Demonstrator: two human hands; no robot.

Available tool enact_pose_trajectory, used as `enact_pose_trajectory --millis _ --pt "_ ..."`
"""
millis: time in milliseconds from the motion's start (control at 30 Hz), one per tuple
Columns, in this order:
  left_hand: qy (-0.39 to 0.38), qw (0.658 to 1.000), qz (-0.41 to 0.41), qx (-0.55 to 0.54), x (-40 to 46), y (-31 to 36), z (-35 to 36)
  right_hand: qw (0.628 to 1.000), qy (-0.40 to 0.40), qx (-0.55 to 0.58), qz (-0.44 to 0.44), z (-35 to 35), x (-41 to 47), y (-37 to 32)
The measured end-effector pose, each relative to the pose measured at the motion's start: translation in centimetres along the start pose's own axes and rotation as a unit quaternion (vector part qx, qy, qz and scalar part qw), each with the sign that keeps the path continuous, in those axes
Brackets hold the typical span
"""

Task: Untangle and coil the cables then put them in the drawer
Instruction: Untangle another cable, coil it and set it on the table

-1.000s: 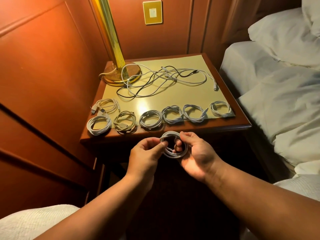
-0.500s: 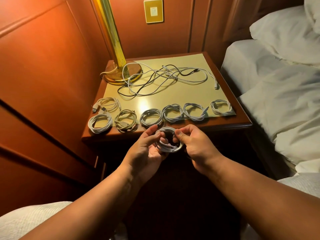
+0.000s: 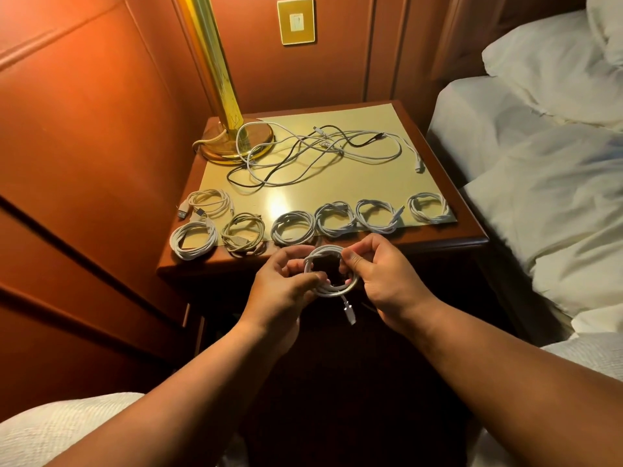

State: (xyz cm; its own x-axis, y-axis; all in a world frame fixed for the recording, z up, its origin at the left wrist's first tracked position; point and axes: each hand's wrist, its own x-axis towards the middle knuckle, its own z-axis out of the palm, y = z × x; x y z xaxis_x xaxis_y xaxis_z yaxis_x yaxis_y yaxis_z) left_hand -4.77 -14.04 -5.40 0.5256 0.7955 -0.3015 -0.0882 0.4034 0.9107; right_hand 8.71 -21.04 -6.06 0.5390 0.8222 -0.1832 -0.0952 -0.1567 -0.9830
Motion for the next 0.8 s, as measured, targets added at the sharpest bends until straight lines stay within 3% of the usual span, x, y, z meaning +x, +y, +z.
enact_pose_trajectory --millis 233,367,433,600,800 --pt "0.007 0.983 -0.024 -0.182 0.57 0.81 -0.38 0.997 -0.038 -0.055 -0.037 0.27 -0.37 0.01" --pt "-0.028 0.98 -0.028 -0.193 0.43 0.97 -0.4 0.987 -0.093 0.062 0.116 0.52 -0.54 -0.15" --pt "-0.03 0.982 -0.019 -0.185 0.46 0.94 -0.35 0.965 -0.115 0.148 0.182 0.56 -0.64 -0.35" --pt "-0.037 0.987 -0.025 -0.155 0.74 0.86 -0.36 0.962 -0.084 0.195 0.171 0.54 -0.49 0.12" --pt "0.007 0.999 -0.004 0.037 0.55 0.08 -0.47 0.992 -0.04 0.095 0.075 0.26 -0.21 0.55"
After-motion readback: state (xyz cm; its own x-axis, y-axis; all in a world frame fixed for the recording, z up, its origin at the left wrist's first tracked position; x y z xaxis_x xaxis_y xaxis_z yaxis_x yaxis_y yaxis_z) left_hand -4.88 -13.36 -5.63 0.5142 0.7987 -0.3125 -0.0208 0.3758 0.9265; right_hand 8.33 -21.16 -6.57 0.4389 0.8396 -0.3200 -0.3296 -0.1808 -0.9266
